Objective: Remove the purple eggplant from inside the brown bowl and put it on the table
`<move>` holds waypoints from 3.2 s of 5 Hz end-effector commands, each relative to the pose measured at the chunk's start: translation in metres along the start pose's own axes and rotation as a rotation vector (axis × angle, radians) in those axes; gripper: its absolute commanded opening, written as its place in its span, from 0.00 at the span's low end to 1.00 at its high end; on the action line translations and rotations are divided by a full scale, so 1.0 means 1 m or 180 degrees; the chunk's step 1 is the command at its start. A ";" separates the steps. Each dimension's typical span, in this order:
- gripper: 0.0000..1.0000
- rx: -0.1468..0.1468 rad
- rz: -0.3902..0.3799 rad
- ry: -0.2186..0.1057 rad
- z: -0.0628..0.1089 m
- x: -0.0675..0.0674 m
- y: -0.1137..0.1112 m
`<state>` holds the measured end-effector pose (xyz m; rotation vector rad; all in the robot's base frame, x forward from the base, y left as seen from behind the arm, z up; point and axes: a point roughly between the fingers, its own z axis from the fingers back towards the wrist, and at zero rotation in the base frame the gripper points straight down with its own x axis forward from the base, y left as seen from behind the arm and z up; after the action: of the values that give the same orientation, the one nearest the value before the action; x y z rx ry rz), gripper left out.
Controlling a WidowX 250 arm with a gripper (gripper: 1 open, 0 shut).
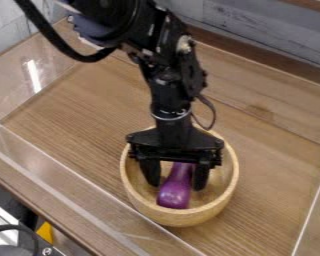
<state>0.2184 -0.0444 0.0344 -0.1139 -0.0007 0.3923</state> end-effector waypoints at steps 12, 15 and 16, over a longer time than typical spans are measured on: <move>0.00 -0.0008 0.0193 -0.0187 0.007 -0.013 -0.039; 0.00 0.0102 0.0101 -0.0174 0.016 -0.008 -0.033; 0.00 0.0135 0.0181 -0.0178 0.026 -0.007 -0.035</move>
<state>0.2152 -0.0745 0.0513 -0.0341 0.0089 0.4515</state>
